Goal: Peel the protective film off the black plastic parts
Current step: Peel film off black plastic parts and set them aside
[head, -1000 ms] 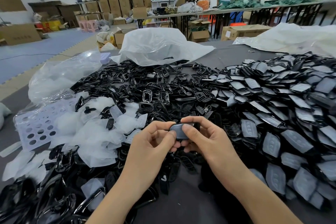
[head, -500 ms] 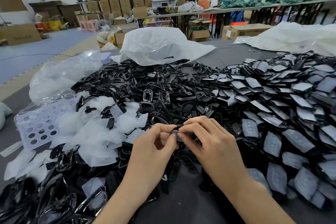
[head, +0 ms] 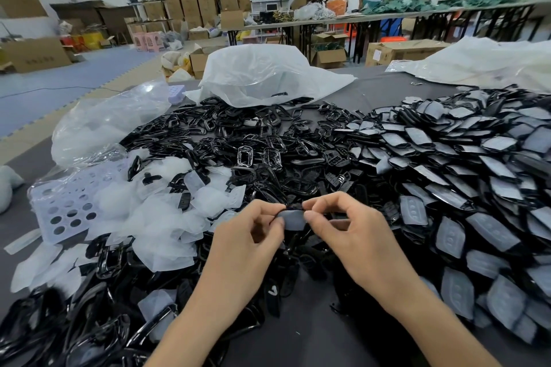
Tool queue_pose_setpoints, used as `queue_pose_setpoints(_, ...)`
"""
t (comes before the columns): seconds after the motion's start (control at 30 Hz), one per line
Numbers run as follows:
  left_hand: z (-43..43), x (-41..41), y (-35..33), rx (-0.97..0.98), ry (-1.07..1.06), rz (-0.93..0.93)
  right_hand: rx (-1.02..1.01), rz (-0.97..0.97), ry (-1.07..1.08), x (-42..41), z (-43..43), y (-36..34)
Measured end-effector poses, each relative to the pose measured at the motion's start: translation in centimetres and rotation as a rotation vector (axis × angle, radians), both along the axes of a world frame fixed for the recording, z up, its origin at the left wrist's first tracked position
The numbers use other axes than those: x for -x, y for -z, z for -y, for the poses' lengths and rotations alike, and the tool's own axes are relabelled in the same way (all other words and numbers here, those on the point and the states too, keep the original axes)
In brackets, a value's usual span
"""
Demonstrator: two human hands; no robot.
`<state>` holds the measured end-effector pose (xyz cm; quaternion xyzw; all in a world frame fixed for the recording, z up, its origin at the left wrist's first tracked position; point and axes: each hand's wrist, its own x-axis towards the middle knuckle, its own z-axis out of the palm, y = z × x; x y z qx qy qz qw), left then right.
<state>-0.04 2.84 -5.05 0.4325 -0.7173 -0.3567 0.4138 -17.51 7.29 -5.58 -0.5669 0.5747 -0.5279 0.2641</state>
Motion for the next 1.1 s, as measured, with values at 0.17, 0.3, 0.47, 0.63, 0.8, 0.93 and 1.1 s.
queue_pose_setpoints(0.17,0.2,-0.1,-0.7,-0.121,0.028,-0.171,0.064,0.053,0.149,1.1,-0.1,-0.2)
queue_pose_setpoints(0.3,-0.3,0.3,-1.0,-0.192,0.100,-0.285,-0.045,0.420,-0.116,-0.1,0.1,-0.2)
queue_pose_setpoints(0.47,-0.6,0.6,-1.0,-0.234,0.124,-0.352,-0.044,0.521,-0.201,-1.1,0.4,0.1)
queue_pose_setpoints(0.63,-0.7,0.7,-1.2,-0.243,0.141,-0.379,-0.046,0.721,-0.251,-1.4,0.6,0.2)
queue_pose_setpoints(0.8,-0.7,0.7,-1.3,-0.245,0.131,-0.380,-0.048,0.733,-0.251,-1.7,0.6,0.1)
queue_pose_setpoints(0.93,-0.7,0.7,-1.2,-0.246,0.133,-0.387,-0.032,0.726,-0.258,-1.6,0.4,0.0)
queue_pose_setpoints(1.1,-0.6,0.6,-1.1,-0.250,0.139,-0.385,-0.048,0.700,-0.255,-1.5,0.4,0.1)
